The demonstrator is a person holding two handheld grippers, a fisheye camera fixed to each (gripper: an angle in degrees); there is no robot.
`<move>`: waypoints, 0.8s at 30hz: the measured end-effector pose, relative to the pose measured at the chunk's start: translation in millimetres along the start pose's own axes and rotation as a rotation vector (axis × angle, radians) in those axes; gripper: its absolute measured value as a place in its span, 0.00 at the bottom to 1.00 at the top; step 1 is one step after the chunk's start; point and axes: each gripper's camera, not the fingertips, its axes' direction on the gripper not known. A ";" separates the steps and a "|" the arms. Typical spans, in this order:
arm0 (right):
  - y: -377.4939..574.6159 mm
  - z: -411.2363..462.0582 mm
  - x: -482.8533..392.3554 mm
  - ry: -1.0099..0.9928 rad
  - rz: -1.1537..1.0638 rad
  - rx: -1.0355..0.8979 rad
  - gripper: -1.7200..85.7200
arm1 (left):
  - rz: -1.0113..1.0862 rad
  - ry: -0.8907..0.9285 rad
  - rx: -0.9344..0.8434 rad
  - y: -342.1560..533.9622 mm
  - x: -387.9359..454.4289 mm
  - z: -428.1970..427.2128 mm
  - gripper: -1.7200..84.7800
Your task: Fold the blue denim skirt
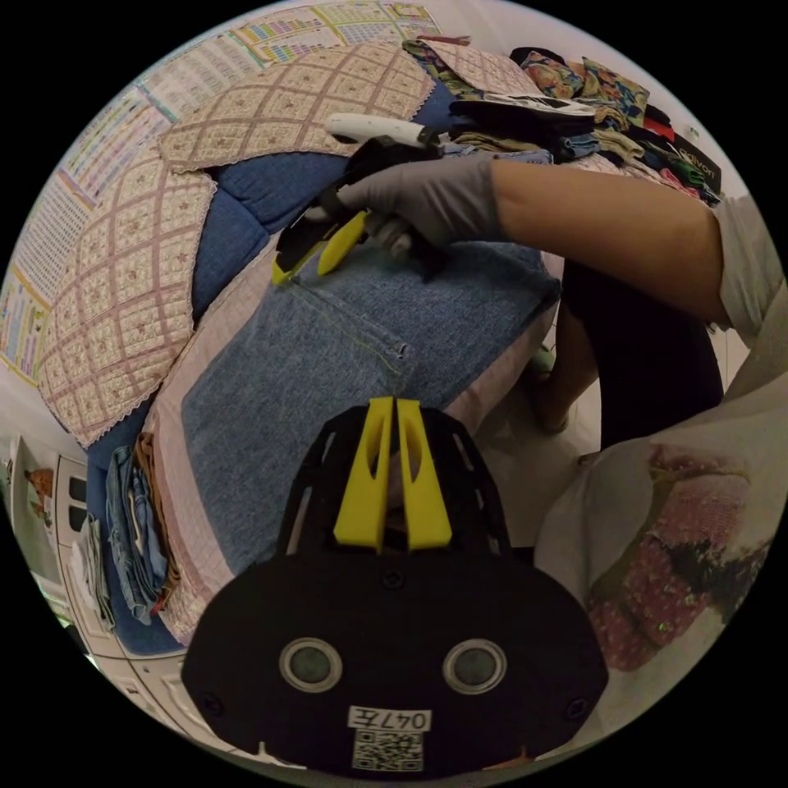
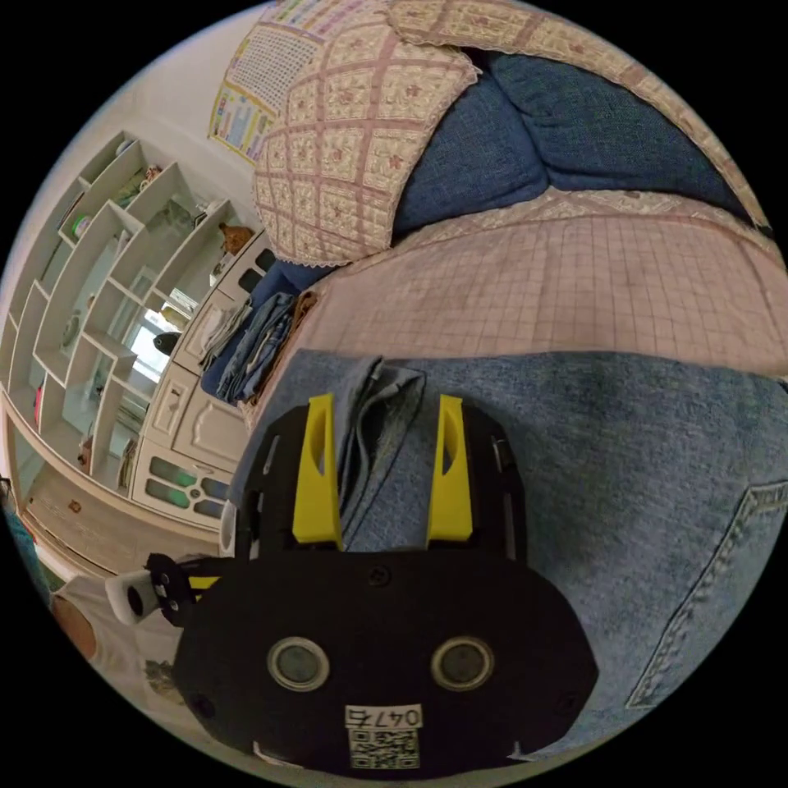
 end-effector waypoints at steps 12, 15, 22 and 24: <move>-30.6 22.7 3.2 -0.017 -0.246 -0.049 0.04 | 0.025 -0.034 0.028 17.1 6.9 -13.3 0.01; -27.6 49.6 28.7 0.132 -0.184 -0.185 0.05 | 0.000 0.042 0.006 22.5 1.6 0.0 0.01; -2.5 4.9 10.4 0.146 -0.253 0.106 0.07 | -0.008 0.005 0.002 43.3 9.6 12.7 0.01; 3.2 10.6 -8.8 0.135 -0.356 0.087 0.07 | -0.005 -0.001 0.000 51.8 10.9 17.2 0.01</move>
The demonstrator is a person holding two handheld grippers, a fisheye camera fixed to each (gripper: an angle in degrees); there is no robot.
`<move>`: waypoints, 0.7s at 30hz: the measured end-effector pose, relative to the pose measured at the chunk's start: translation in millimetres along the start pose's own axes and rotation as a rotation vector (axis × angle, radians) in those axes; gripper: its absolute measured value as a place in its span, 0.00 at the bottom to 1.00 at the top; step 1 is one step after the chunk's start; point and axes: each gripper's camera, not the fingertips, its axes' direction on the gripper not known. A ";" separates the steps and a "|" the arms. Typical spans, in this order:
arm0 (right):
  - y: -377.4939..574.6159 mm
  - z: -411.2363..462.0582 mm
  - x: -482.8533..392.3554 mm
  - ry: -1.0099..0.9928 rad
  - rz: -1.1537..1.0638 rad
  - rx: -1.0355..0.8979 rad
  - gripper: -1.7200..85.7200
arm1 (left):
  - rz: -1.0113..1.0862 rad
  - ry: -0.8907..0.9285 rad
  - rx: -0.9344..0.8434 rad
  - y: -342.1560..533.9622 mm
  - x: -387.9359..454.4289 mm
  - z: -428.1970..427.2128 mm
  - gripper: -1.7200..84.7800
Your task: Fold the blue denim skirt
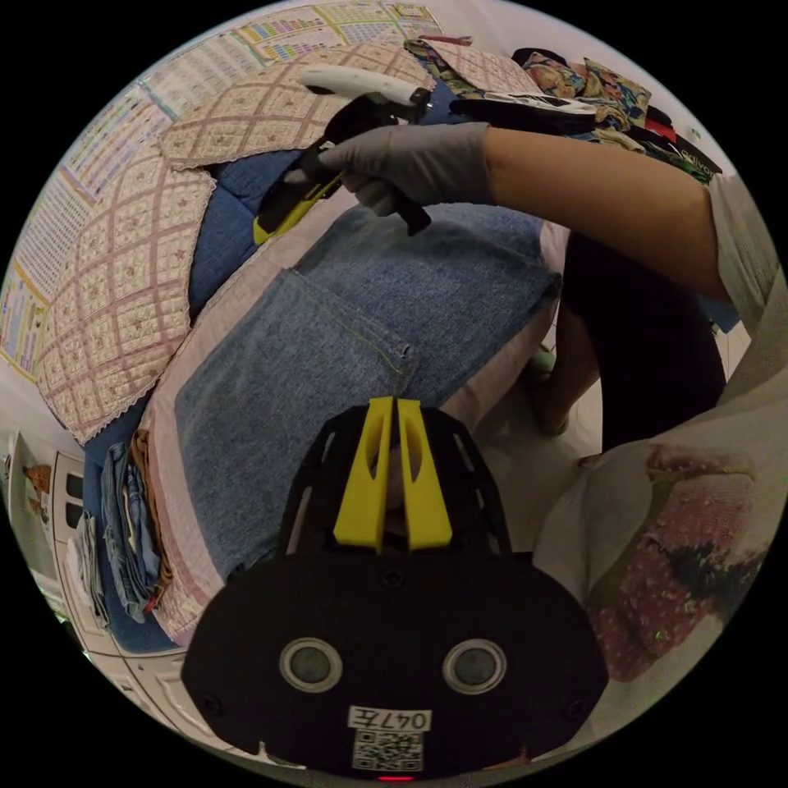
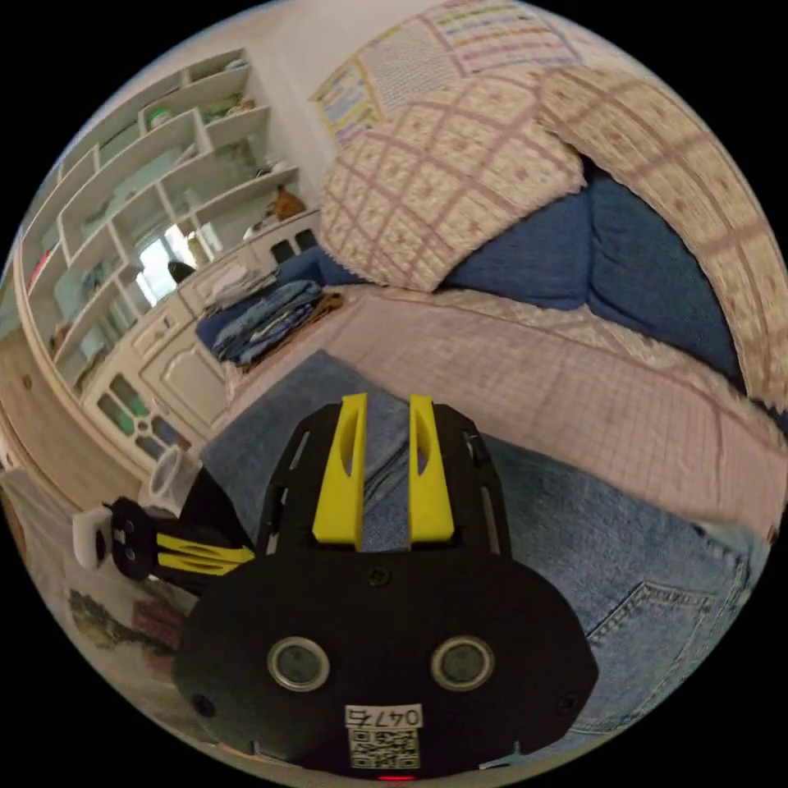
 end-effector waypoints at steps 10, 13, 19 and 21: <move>10.3 30.2 -16.8 0.047 -0.074 -0.198 0.06 | -0.022 0.015 0.004 48.6 1.6 12.1 0.04; 25.4 -5.5 -27.8 -0.016 -0.048 -0.111 0.07 | -0.047 0.066 0.067 79.6 -5.3 8.4 0.06; 99.7 -40.4 -51.3 -0.106 0.136 -0.079 0.09 | -0.266 -0.025 0.134 165.0 -46.4 -5.7 0.07; 120.5 -42.8 -53.4 -0.166 0.212 -0.072 0.10 | -0.353 -0.119 0.107 198.8 -58.8 -6.0 0.08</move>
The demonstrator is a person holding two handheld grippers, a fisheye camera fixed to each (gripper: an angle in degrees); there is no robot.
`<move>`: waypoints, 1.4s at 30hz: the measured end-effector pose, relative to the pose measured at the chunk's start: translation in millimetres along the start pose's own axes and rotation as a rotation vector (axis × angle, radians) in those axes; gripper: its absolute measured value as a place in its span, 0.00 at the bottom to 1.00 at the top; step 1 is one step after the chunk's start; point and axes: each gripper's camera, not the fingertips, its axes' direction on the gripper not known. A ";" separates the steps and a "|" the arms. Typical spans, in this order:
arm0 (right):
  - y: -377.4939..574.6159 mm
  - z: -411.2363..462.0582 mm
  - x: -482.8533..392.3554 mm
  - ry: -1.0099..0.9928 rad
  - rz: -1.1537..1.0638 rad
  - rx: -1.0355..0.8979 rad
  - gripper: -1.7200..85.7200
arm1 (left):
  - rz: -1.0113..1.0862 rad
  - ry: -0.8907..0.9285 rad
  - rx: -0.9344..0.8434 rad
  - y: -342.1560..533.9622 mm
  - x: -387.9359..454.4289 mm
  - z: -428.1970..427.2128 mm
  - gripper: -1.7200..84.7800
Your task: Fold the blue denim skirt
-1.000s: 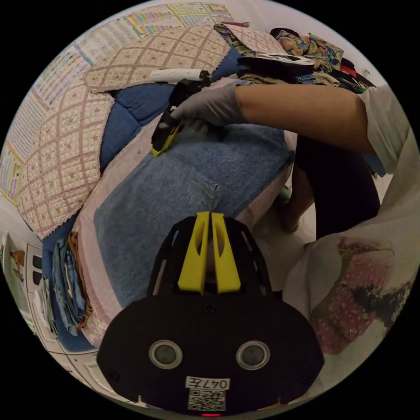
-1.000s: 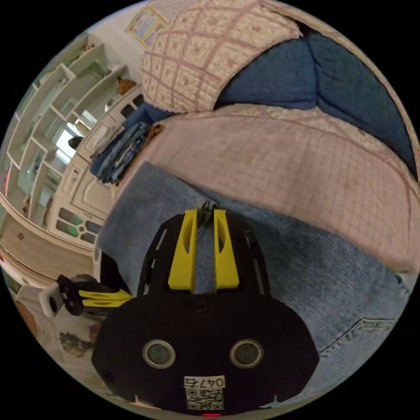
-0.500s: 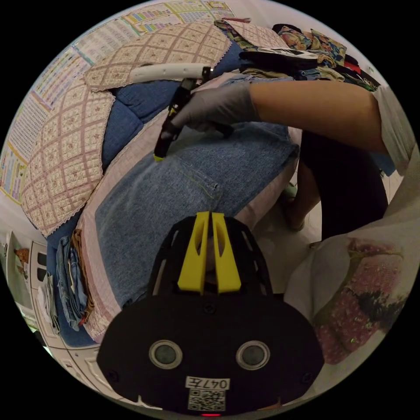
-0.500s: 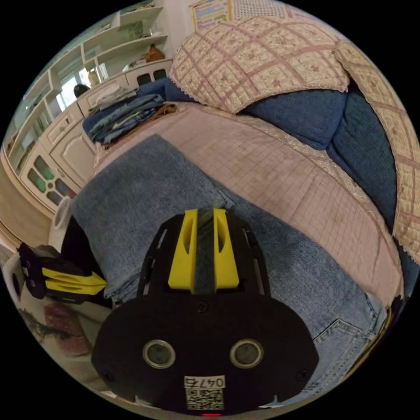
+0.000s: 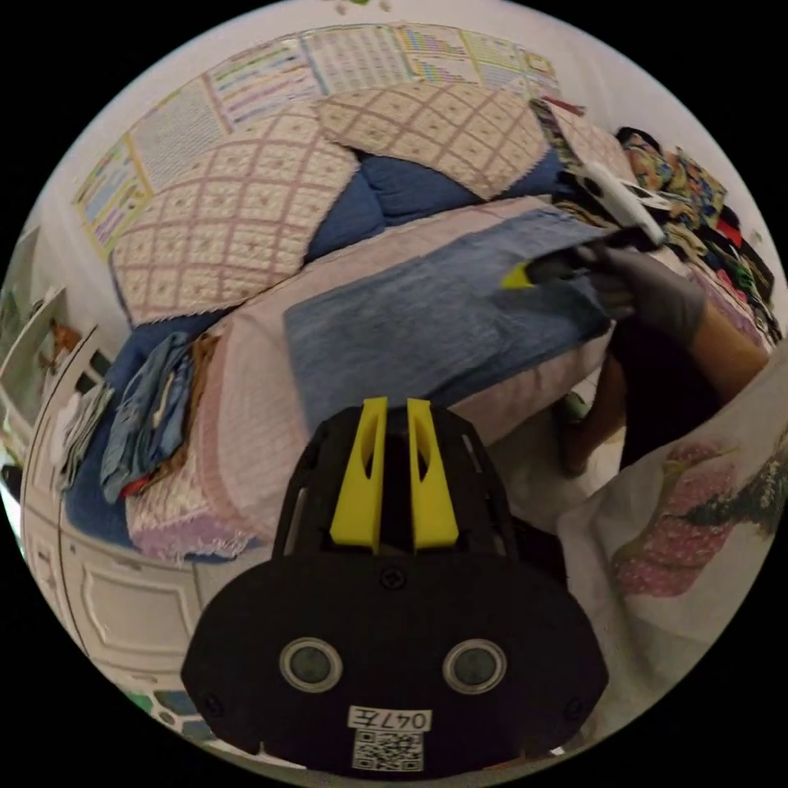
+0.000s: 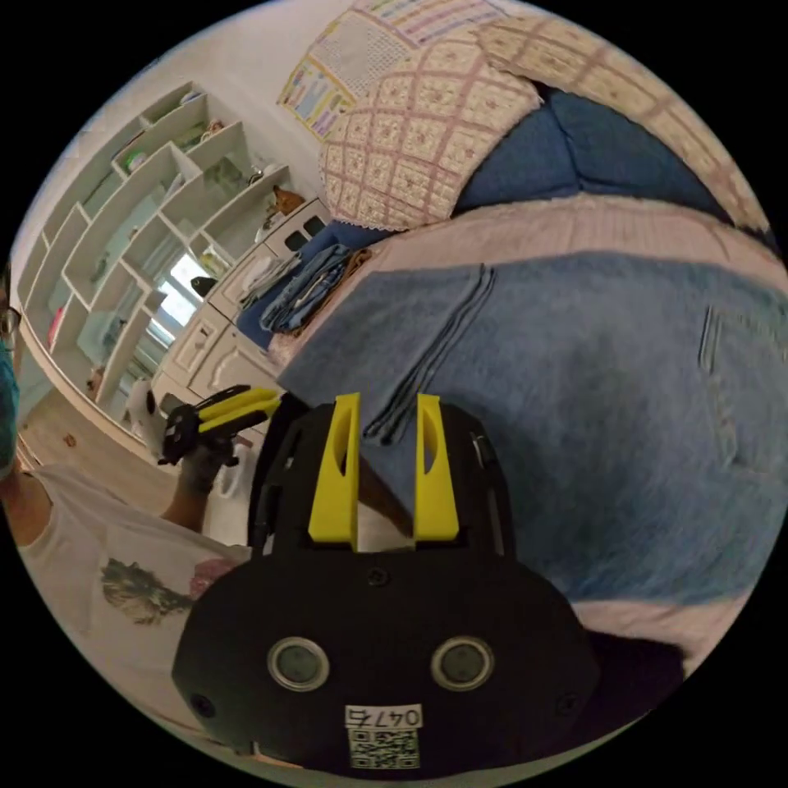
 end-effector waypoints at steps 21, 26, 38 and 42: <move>2.2 -8.7 -33.5 -0.218 0.121 0.027 0.03 | -0.139 -0.139 -0.108 92.8 -37.9 82.6 0.13; -39.9 -43.5 -64.4 -0.263 0.009 0.107 0.03 | -0.147 -0.174 -0.126 96.1 -41.4 112.4 0.13; -55.0 -55.2 -91.9 -0.214 -0.054 0.076 0.02 | -0.017 -0.240 -0.144 124.8 -51.3 169.3 0.05; -67.4 -57.4 -99.0 -0.264 -0.050 0.121 0.02 | -0.076 -0.290 -0.155 134.3 -52.5 189.3 0.08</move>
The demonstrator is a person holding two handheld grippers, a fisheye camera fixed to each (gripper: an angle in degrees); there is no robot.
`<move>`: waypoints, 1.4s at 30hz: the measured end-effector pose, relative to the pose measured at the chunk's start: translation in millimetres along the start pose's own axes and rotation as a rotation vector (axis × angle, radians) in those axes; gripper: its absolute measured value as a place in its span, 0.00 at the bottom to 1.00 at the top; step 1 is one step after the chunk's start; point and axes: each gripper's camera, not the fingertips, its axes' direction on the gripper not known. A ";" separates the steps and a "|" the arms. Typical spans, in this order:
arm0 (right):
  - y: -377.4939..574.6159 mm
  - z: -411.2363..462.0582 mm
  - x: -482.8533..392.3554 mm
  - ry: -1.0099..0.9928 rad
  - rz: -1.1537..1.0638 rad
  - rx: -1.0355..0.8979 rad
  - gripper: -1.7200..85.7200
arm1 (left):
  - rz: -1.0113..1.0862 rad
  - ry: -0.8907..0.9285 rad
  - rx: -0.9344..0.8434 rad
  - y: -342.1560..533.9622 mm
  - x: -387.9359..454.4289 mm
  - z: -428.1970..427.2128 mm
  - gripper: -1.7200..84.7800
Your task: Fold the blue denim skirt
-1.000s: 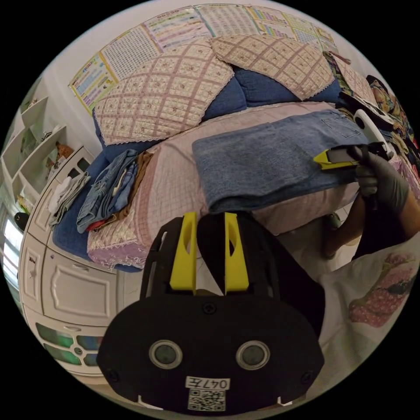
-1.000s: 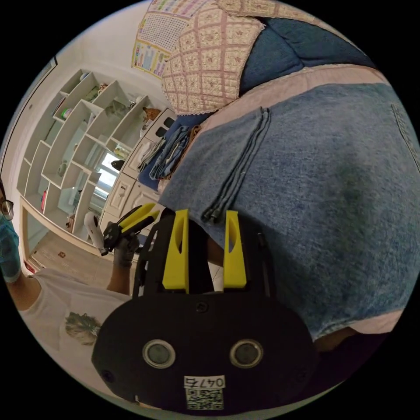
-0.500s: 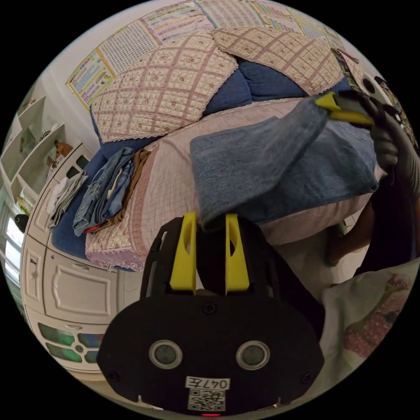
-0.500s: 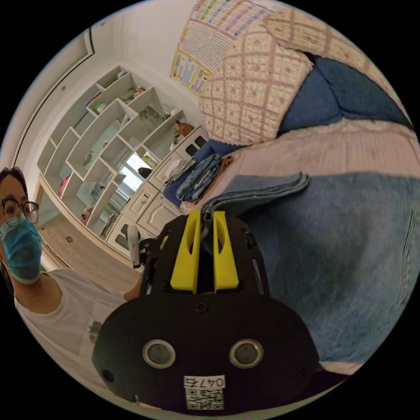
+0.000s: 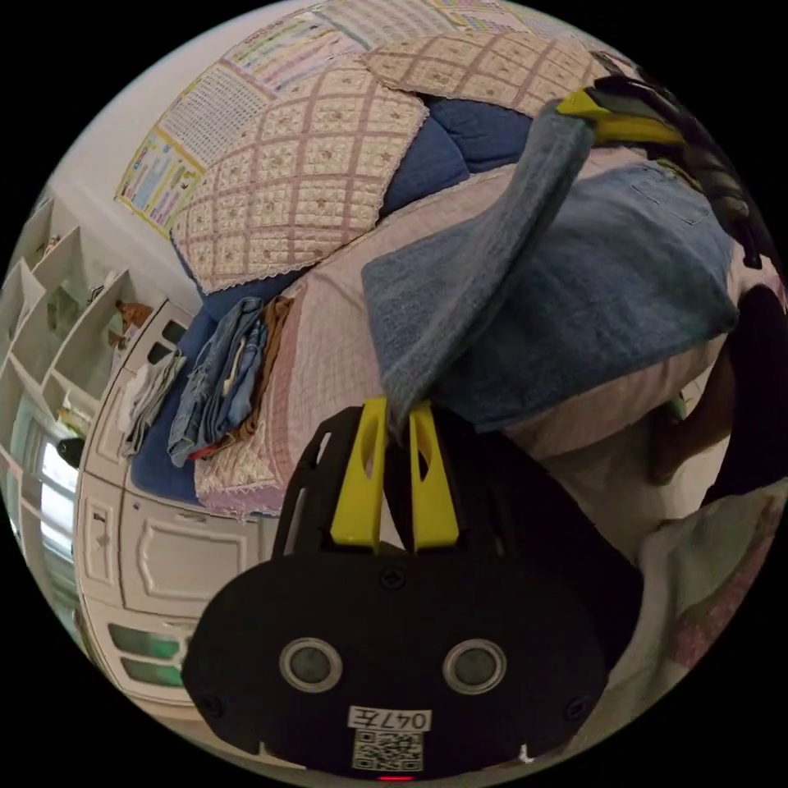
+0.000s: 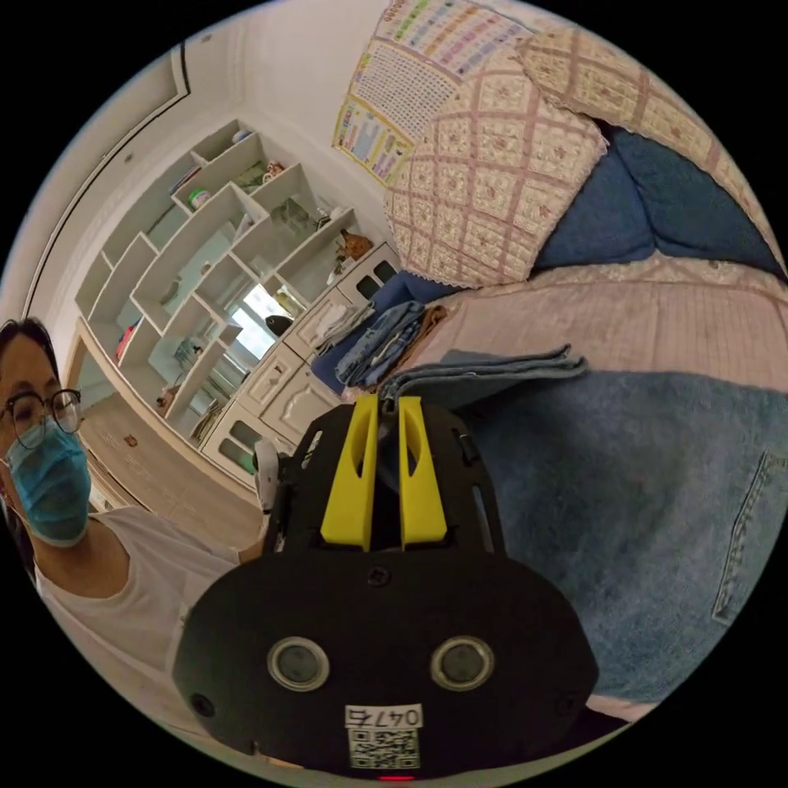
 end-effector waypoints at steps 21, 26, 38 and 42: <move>-64.9 26.9 -36.3 0.171 -0.302 -0.089 0.03 | -0.346 0.484 0.042 79.4 -86.7 140.4 0.03; 39.9 35.4 59.4 0.220 0.050 -0.240 0.02 | -0.428 0.675 0.068 107.1 -113.4 184.3 0.02; 27.5 38.0 134.0 0.229 0.152 -0.157 0.10 | -0.410 0.733 0.082 133.0 -123.4 241.9 0.02; -24.3 51.3 165.3 0.361 0.115 -0.177 0.11 | -0.408 0.747 0.088 139.7 -125.1 256.2 0.02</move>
